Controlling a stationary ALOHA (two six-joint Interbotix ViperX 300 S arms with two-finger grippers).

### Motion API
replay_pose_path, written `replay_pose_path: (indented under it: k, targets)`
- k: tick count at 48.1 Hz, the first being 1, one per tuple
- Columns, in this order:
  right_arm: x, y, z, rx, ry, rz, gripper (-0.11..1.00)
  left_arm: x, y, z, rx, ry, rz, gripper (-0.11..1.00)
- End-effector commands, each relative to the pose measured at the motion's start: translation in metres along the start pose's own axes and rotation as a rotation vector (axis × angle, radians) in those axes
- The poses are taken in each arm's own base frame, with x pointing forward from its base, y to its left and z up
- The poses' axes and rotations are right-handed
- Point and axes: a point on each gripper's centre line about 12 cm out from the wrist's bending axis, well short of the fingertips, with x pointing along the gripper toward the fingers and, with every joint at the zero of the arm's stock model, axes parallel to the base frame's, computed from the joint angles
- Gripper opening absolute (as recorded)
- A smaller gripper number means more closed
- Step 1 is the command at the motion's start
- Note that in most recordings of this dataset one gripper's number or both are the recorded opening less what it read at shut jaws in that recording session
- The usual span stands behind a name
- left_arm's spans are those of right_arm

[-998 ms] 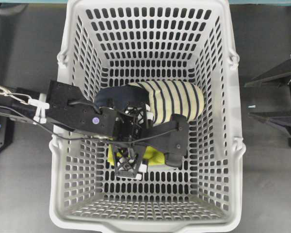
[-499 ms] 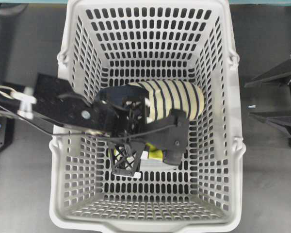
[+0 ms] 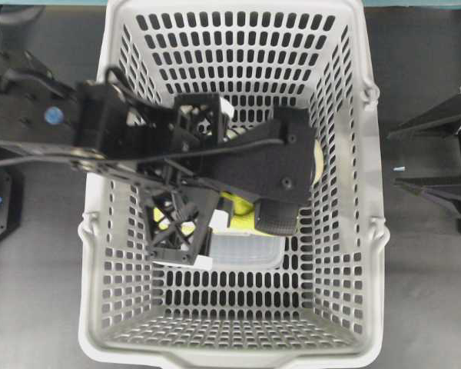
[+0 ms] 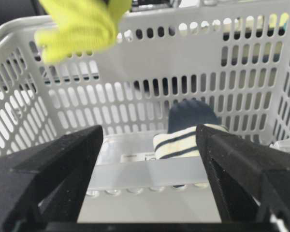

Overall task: Pick up the yellow cloth from the shopping basket with the left arm.
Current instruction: 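Lift the gripped yellow cloth upward out of the basket, then hold the yellow cloth raised above the basket with the left gripper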

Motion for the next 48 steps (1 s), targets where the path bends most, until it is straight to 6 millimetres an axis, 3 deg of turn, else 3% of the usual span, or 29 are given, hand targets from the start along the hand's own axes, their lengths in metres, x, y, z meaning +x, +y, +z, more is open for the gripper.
replay_pose_path:
  k: [1,48]
  targets:
    - [0.001,0.000,0.004,0.005,-0.015,0.000,0.74,-0.018,0.001,0.008,-0.002,-0.017,0.003,0.19]
    - [-0.001,0.000,0.006,0.005,-0.028,0.001,0.74,-0.005,0.001,0.002,0.000,0.038,0.005,0.19]
